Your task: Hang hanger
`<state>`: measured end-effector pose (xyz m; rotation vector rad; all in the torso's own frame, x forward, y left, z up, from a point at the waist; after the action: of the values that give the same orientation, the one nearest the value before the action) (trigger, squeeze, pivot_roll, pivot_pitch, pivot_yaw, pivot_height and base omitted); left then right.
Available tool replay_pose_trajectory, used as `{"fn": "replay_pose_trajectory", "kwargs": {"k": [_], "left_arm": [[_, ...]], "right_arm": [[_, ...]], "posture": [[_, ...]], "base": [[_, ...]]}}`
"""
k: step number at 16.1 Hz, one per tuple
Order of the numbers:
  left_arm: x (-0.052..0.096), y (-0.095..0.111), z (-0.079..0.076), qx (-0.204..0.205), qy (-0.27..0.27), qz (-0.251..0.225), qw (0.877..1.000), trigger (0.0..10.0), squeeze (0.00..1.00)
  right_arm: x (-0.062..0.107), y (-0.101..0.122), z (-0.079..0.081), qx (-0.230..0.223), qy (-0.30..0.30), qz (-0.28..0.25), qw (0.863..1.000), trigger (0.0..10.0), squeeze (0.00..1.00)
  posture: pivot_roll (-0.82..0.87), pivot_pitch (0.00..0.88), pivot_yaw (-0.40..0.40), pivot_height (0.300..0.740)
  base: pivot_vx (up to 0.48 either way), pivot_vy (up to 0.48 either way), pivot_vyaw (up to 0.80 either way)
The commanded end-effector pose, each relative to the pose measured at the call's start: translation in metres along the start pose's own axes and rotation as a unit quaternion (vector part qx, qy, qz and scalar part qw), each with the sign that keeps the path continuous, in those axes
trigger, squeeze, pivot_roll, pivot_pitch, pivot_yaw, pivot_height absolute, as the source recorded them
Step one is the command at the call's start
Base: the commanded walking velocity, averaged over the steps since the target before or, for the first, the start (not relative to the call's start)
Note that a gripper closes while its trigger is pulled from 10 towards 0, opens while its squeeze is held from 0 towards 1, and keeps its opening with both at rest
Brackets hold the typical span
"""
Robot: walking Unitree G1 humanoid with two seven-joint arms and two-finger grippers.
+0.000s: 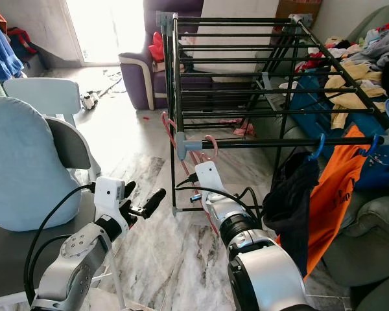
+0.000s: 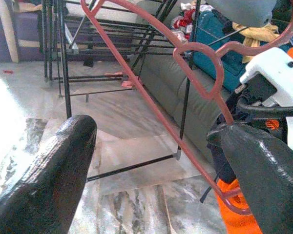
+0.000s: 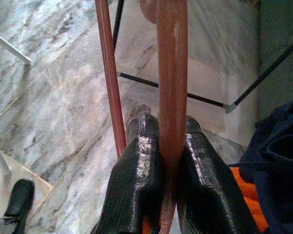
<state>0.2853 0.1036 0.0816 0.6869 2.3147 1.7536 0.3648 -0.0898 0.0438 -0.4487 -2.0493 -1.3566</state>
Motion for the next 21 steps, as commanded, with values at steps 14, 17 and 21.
{"fn": "replay_pose_trajectory", "kwargs": {"k": [14,17,21], "left_arm": [[-0.001,0.000,-0.005,-0.009,-0.010,0.006,1.000,10.0,0.00],[-0.001,-0.001,-0.005,-0.009,-0.010,0.008,1.000,10.0,0.00],[-0.002,-0.002,-0.006,-0.007,-0.012,0.011,1.000,10.0,0.00]], "right_arm": [[0.000,-0.001,0.005,-0.019,0.040,-0.022,0.999,10.0,1.00],[0.000,-0.002,0.007,-0.012,0.050,-0.027,0.998,10.0,1.00],[0.001,-0.005,0.019,-0.003,0.091,-0.029,0.995,10.0,1.00]], "posture": [[-0.03,0.000,-0.034,0.740],[-0.03,0.000,-0.034,0.740],[-0.03,0.000,-0.037,0.740]], "base": [[0.000,0.000,0.00],[0.000,0.000,0.00],[0.000,0.000,0.00]]}}
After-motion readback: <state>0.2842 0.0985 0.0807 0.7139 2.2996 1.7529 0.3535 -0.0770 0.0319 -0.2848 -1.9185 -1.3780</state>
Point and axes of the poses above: a point about 5 cm out from each wrist's last joint towards the gripper, its own x axis pointing back from the gripper into the wrist, its own y axis along the axis of the wrist's last joint, z = x × y, the point moved 2 cm from there along -x, pointing out of the wrist towards the gripper, and after that the axes turned 5 degrees about x, right-handed, at the moved point
